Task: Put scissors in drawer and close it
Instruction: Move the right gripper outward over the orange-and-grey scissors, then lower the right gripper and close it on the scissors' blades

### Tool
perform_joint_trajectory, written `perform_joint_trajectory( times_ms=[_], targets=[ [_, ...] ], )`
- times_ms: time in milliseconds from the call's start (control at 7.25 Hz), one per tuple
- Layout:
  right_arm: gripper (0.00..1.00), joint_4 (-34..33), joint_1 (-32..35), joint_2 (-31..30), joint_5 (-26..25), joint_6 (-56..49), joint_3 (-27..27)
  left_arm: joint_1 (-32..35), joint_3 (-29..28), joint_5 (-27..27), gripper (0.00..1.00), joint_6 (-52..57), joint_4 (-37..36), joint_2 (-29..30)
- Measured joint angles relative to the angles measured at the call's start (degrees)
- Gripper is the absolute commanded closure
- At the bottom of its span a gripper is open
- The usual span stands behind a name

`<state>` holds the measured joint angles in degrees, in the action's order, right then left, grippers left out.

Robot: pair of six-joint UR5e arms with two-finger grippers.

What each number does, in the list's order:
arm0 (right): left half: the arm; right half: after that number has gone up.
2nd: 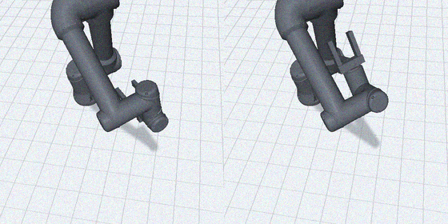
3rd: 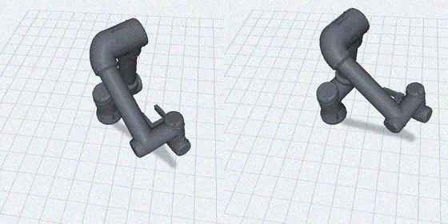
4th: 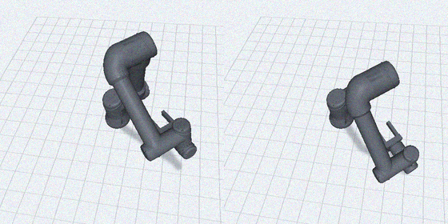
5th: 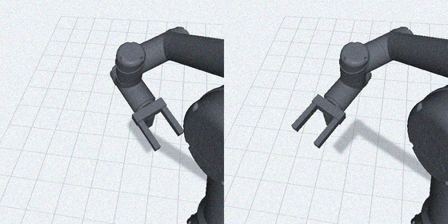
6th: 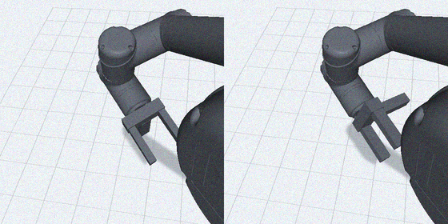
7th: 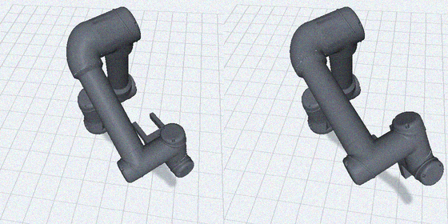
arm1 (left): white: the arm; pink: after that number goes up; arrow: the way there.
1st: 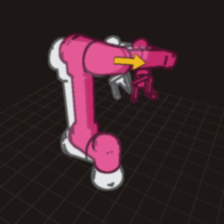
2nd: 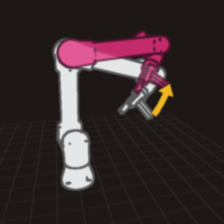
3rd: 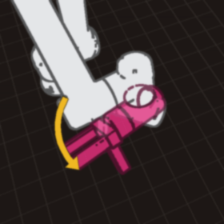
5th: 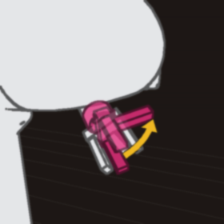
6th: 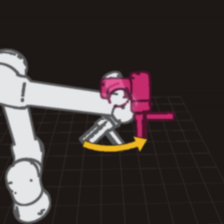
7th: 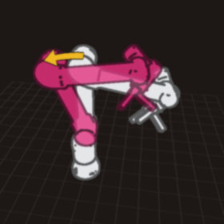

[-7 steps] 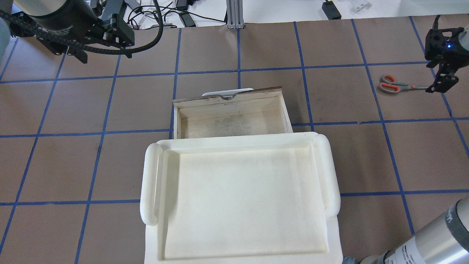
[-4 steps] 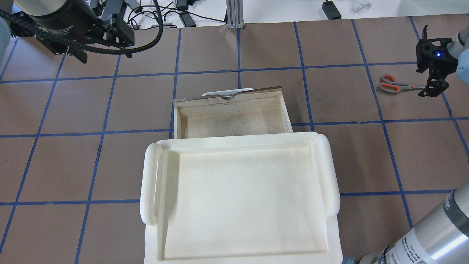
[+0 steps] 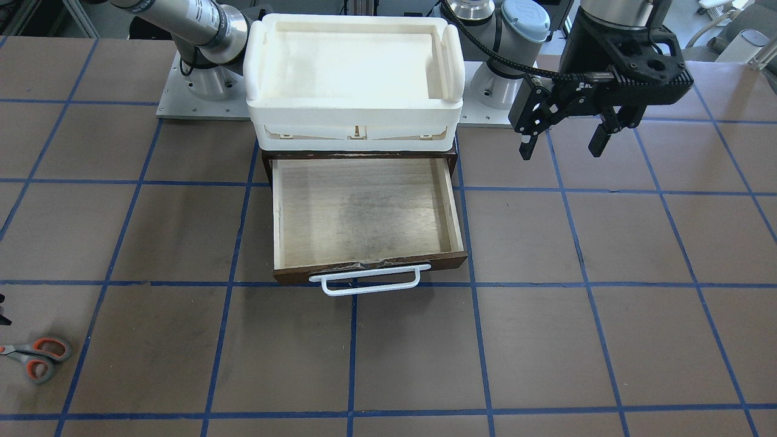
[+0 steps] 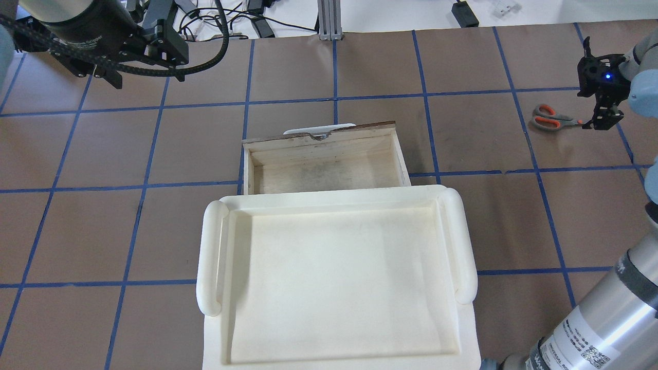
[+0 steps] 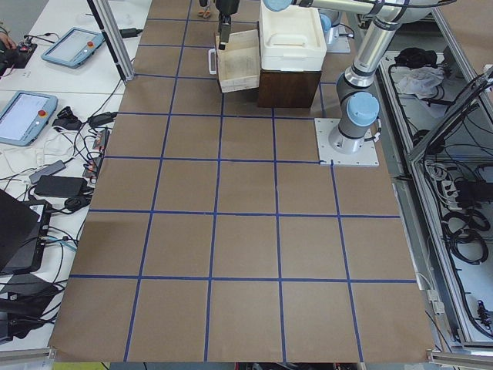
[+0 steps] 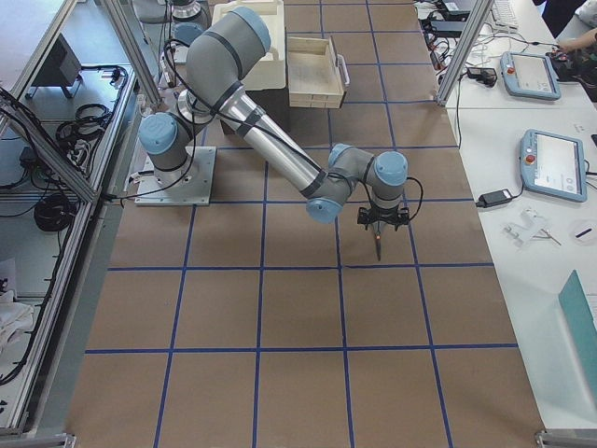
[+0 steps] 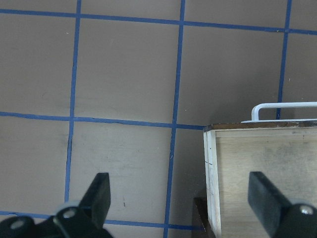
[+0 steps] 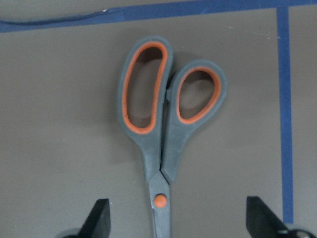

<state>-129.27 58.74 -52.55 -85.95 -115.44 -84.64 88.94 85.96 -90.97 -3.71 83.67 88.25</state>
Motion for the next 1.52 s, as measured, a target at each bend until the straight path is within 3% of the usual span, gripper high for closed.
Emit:
perform_joint_trajectory(
  times_ms=[828,966,1103,1379,1517],
  targets=[
    [0.04,4.2,0.1,1.8,0.5,-0.2,0.8,0.0,0.0,0.0,0.0,0.0,0.0,0.1],
    [0.16,4.2,0.1,2.1,0.5,-0.3,0.8,0.0,0.0,0.0,0.0,0.1,0.0,0.1],
    [0.5,4.3,0.1,2.4,0.5,-0.2,0.8,0.0,0.0,0.0,0.0,0.1,0.0,0.1],
    [1.0,4.2,0.3,2.5,0.1,-0.2,0.8,0.0,0.0,0.0,0.0,0.1,0.0,0.1],
    [1.0,4.2,0.4,2.5,-0.2,-0.3,0.8,0.0,0.0,0.0,0.0,0.1,-0.1,0.1]
  ],
)
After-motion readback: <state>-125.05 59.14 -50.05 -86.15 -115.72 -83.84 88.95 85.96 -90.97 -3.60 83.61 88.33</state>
